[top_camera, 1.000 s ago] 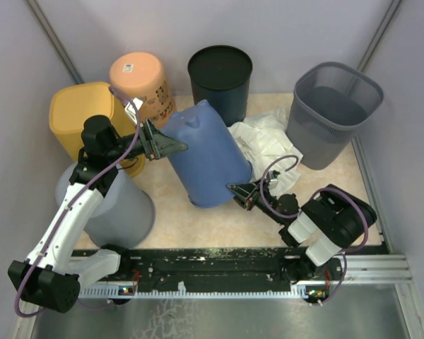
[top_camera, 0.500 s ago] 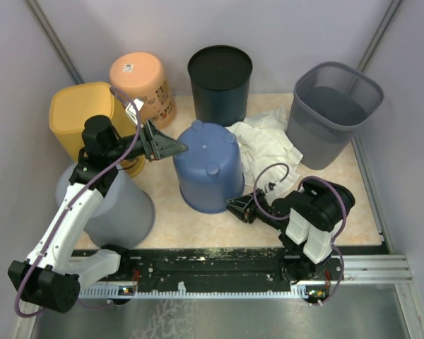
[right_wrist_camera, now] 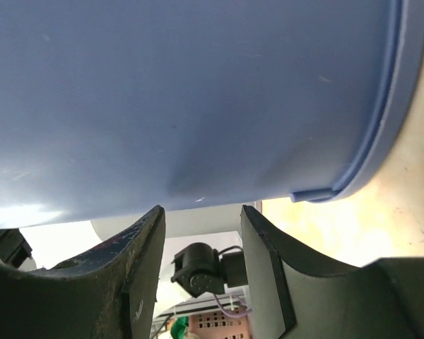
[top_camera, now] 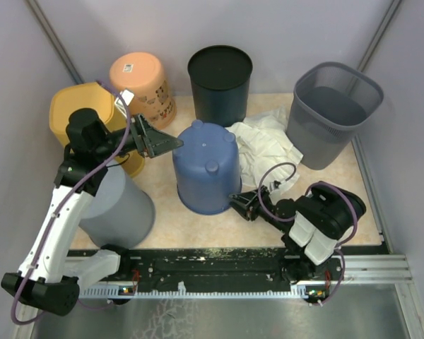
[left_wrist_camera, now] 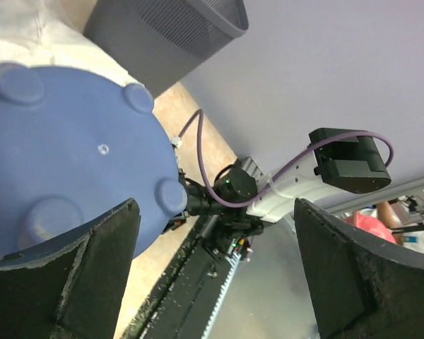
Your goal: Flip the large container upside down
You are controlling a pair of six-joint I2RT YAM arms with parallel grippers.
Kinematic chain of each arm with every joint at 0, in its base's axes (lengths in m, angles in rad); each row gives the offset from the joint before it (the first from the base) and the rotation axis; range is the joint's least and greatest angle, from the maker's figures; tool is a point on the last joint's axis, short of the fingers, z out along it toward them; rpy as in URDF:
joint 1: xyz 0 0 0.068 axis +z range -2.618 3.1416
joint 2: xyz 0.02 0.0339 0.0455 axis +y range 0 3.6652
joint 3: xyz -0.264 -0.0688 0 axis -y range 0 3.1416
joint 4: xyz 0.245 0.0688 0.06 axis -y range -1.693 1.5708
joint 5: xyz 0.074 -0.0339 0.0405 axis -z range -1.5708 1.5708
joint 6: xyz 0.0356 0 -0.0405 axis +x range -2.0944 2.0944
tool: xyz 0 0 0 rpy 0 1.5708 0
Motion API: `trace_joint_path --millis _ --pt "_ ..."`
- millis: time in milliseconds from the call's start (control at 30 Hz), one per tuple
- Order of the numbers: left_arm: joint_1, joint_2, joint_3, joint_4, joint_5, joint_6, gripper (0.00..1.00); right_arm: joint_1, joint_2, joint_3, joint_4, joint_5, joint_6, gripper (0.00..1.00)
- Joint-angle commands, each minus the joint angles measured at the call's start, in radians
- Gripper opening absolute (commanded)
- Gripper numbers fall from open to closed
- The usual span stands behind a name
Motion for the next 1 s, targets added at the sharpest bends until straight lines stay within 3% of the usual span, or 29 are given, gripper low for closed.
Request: trace_joint_path --millis 0,167,333,500,600,667,733,833,967 --pt "0.000 -0.024 0.126 -0.138 -0.056 0.141 0.94 -0.005 -0.080 0.023 0.008 0.010 -0.045 0.48" --pt "0.000 -0.040 0.206 -0.221 -0.091 0.216 0.95 -0.004 -0.129 0.172 -0.198 0.015 -0.113 0.49" --pt "0.000 -0.064 0.191 -0.219 -0.090 0.227 0.95 0.003 -0.084 0.451 -0.466 0.030 -0.240 0.50" --pt "0.001 -0.079 0.163 -0.214 -0.090 0.230 0.95 0.006 0.118 0.720 -0.502 -0.007 -0.268 0.50" --pt "0.000 -0.083 0.163 -0.227 -0.092 0.247 0.95 -0.015 0.151 0.792 -0.560 -0.064 -0.290 0.51" --pt "0.001 -0.081 0.169 -0.253 -0.106 0.279 0.96 -0.036 0.079 0.756 -0.579 -0.066 -0.342 0.51" --pt "0.000 -0.072 0.170 -0.273 -0.118 0.300 0.96 -0.065 -0.044 0.709 -0.709 -0.058 -0.433 0.51" --pt "0.000 -0.057 0.168 -0.270 -0.117 0.307 0.96 -0.100 -0.293 0.705 -1.089 0.013 -0.669 0.54" --pt "-0.031 -0.035 0.170 -0.268 -0.176 0.333 0.97 -0.140 -0.562 0.840 -1.614 0.276 -1.012 0.65"
